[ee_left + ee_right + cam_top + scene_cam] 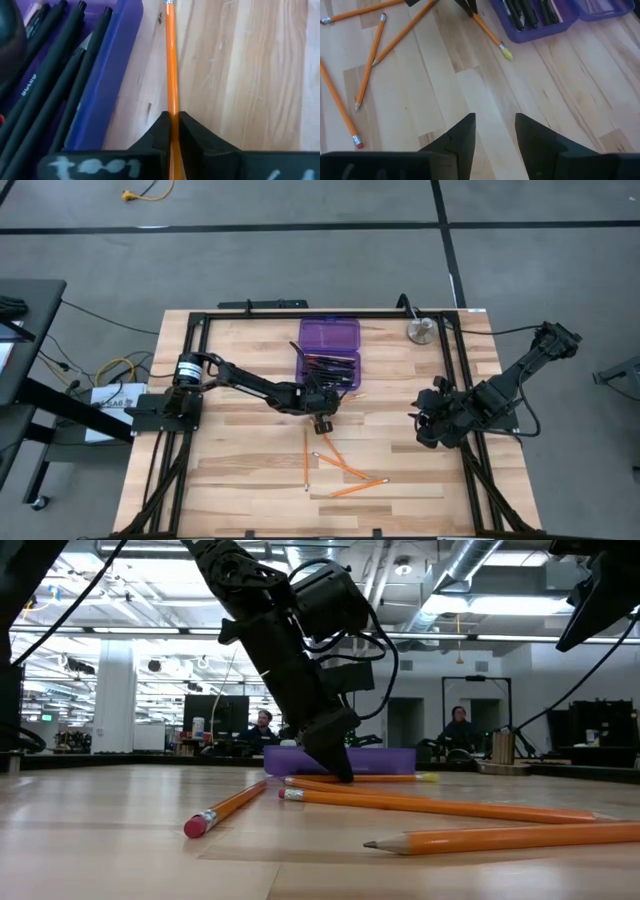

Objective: Pick & place school supplies into a supply box
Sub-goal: Put the orange pencil into the violet supply box

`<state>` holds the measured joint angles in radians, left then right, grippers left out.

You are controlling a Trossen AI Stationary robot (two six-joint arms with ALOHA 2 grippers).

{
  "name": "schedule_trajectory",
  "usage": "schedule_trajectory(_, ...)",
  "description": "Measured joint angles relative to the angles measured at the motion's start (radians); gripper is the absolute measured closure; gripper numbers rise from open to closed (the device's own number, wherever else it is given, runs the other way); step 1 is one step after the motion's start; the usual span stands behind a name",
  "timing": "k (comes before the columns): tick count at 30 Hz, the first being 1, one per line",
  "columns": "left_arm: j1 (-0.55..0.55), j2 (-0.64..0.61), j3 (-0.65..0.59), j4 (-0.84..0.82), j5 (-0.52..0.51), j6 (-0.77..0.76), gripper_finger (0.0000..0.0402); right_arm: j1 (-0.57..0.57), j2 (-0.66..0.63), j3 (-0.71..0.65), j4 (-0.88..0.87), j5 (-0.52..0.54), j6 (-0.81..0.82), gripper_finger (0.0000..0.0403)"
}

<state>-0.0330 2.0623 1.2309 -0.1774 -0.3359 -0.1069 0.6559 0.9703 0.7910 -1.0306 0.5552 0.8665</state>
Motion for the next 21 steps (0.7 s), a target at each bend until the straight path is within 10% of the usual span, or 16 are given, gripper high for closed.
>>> schedule_trajectory(21, -0.1, 0.004, 0.221, -0.254, -0.084, 0.129, 0.0399, 0.0, 0.0, 0.0, -0.001, -0.003, 0.016, 0.0268)
